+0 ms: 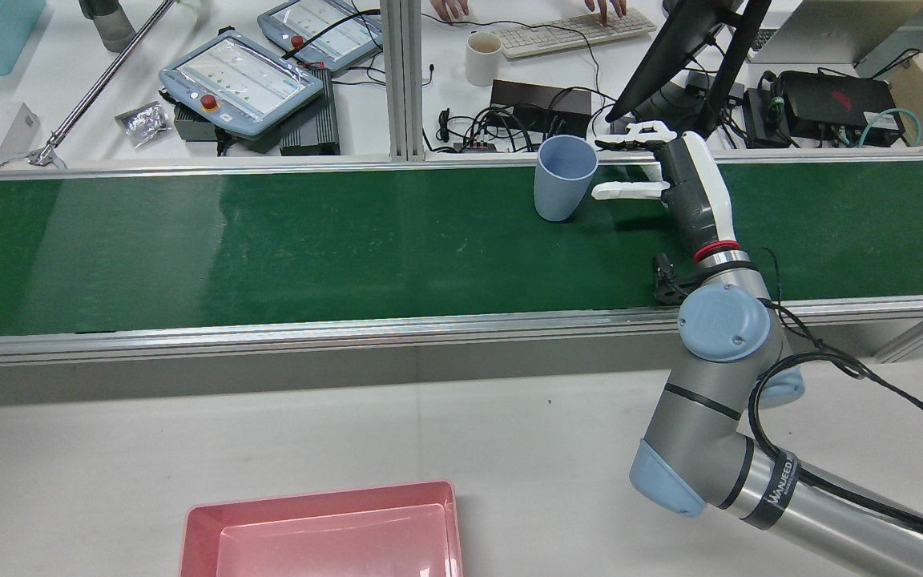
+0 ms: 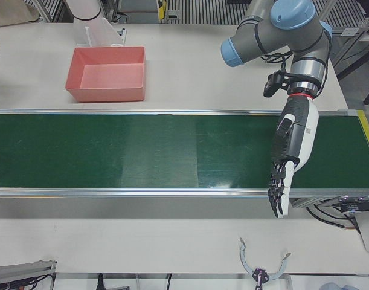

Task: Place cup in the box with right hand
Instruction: 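Close the right hand around the light blue cup on the belt, then lift the cup and carry it with the right hand over the pink box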

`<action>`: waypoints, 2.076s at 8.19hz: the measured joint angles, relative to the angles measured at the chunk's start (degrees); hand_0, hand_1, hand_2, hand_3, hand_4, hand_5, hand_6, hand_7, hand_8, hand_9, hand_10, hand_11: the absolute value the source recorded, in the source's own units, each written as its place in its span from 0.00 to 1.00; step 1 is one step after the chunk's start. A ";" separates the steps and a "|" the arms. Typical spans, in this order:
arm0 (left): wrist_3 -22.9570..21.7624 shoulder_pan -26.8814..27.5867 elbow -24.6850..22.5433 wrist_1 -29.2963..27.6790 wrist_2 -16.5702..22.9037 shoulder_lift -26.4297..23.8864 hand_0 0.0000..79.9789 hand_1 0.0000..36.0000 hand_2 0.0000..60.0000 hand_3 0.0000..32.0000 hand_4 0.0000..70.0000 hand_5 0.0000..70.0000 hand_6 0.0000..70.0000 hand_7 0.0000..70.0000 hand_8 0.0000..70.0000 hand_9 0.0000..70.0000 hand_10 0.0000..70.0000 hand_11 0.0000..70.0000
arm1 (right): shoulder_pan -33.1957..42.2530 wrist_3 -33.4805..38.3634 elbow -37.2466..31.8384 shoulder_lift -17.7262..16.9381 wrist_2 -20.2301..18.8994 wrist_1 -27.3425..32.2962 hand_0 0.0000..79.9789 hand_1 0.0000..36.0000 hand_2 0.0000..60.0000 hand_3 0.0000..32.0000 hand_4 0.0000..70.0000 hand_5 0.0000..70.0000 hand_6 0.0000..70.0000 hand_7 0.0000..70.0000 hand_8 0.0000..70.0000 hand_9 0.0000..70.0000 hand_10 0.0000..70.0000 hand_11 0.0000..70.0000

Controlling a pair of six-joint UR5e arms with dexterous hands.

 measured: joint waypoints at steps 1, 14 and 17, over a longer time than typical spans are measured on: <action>0.00 0.00 0.00 0.00 0.00 0.00 0.00 0.00 0.00 0.00 0.00 0.00 0.00 0.00 0.00 0.00 0.00 0.00 | -0.17 -0.07 -0.10 0.08 0.01 0.00 0.57 0.03 0.00 0.00 0.62 0.02 0.20 0.95 0.14 0.36 0.11 0.15; 0.00 0.01 0.00 0.00 0.00 0.00 0.00 0.00 0.00 0.00 0.00 0.00 0.00 0.00 0.00 0.00 0.00 0.00 | 2.79 -0.29 8.03 -5.72 0.21 -0.59 0.63 0.71 1.00 0.00 1.00 0.04 0.28 1.00 0.22 0.50 0.21 0.30; 0.00 -0.02 0.00 0.00 0.00 0.00 0.00 0.00 0.00 0.00 0.00 0.00 0.00 0.00 0.00 0.00 0.00 0.00 | -3.05 -12.77 29.89 -9.63 -0.11 -0.65 0.58 0.47 1.00 0.00 1.00 0.11 0.52 1.00 0.64 1.00 0.73 1.00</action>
